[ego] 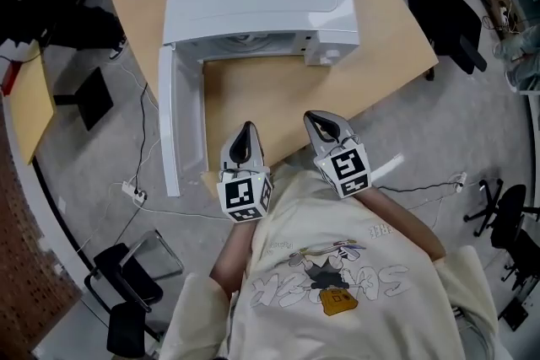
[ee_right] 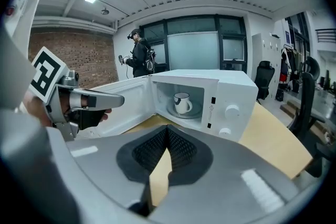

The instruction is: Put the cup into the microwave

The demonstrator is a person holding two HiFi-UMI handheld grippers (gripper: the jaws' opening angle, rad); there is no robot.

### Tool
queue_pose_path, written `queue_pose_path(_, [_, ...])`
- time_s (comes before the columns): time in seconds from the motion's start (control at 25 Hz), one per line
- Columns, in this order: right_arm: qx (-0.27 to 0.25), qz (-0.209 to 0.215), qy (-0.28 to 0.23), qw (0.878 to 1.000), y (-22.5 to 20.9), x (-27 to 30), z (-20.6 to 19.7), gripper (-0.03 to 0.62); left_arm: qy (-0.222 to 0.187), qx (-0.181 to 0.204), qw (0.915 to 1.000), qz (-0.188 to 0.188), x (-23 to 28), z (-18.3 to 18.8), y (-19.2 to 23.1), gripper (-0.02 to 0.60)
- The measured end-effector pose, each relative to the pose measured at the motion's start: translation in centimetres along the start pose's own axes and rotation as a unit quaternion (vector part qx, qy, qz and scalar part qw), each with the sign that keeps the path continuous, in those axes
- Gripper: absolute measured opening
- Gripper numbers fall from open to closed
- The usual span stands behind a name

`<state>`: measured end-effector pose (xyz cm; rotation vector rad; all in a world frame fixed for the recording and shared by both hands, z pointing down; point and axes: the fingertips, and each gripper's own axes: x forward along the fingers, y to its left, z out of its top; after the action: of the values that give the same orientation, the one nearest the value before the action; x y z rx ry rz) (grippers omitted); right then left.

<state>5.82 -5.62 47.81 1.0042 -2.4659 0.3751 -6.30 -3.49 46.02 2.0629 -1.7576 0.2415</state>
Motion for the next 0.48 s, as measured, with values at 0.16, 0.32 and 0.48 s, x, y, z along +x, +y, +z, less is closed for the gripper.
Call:
queue_pose_path(0.16, [0.003, 0.003, 0.002, 1.0, -0.5, 0.1, -0.1, 0.005, 0.007, 0.0, 0.9999, -0.012, 0.1, -0.1, -1.1, 0.005])
queue_pose_path(0.32, [0.002, 0.004, 0.002, 1.0, -0.8, 0.0, -0.1, 0.005, 0.002, -0.003, 0.9998, -0.02, 0.1, 0.3, -1.6, 0.005])
queue_pose_path(0.48, [0.005, 0.004, 0.003, 1.0, -0.9, -0.1, -0.3, 0.005, 0.003, -0.007, 0.9997, -0.025, -0.1, 0.3, -1.9, 0.005])
